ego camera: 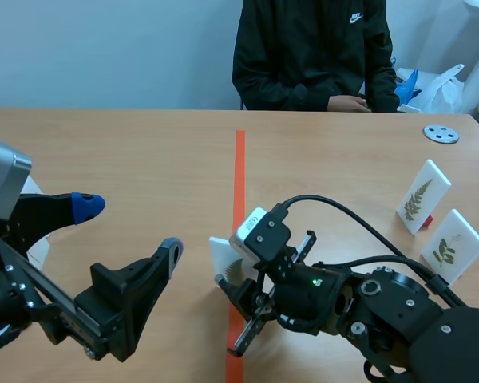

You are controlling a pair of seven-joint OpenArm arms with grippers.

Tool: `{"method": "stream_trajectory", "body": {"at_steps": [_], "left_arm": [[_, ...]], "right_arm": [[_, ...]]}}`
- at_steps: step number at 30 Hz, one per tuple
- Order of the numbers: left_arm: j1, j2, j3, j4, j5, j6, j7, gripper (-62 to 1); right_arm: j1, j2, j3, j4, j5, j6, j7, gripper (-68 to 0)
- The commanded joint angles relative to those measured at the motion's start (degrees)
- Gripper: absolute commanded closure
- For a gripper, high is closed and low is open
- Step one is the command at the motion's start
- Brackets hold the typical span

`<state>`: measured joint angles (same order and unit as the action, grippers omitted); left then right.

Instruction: Sort the leaf by its shape. The table is split by an orange tape line. A compound leaf with several leaflets goes to the left side, a simple leaf with one blade goes to the right side. Return to the home posture when a red brick is placed on the table.

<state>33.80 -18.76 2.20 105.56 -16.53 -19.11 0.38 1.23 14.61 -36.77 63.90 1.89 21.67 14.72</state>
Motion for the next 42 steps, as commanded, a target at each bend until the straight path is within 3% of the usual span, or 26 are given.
{"method": "stream_trajectory", "body": {"at_steps": [1, 6, 9, 14, 25, 36, 42], "left_arm": [[0.5, -0.2, 0.2, 1.2, -0.4, -0.1, -1.0, -62.3], [0.5, -0.2, 0.1, 1.2, -0.4, -0.1, -1.0, -62.3], [0.5, -0.2, 0.1, 1.2, -0.4, -0.1, -1.0, -62.3], [0.5, -0.2, 0.1, 1.2, -0.3, -0.1, -1.0, -62.3], [0.5, -0.2, 0.1, 1.2, -0.3, -0.1, -1.0, -62.3], [0.4, -0.2, 0.1, 1.2, -0.3, -0.1, -2.1, -62.3], [0.4, -0.2, 0.1, 1.2, -0.3, -0.1, -2.3, -62.3]], "right_arm": [[0.7, 0.1, 0.3, 0.9, 0.6, 0.0, 0.7, -13.6], [0.7, 0.3, 0.5, 0.9, 0.6, 0.2, 0.7, -1.0], [0.7, 0.3, 1.4, 1.4, 0.6, 0.2, 1.6, -1.1], [0.1, 1.3, 5.0, 6.3, 0.9, 2.8, 1.1, -1.1], [-9.4, 3.3, 19.2, 18.7, 3.1, 3.5, -1.6, -1.1], [-20.0, 3.3, 34.8, 22.8, 13.7, 4.2, -5.2, -1.1], [-22.4, 3.3, 43.5, 22.8, 17.0, 6.3, -7.9, -1.1]]}}
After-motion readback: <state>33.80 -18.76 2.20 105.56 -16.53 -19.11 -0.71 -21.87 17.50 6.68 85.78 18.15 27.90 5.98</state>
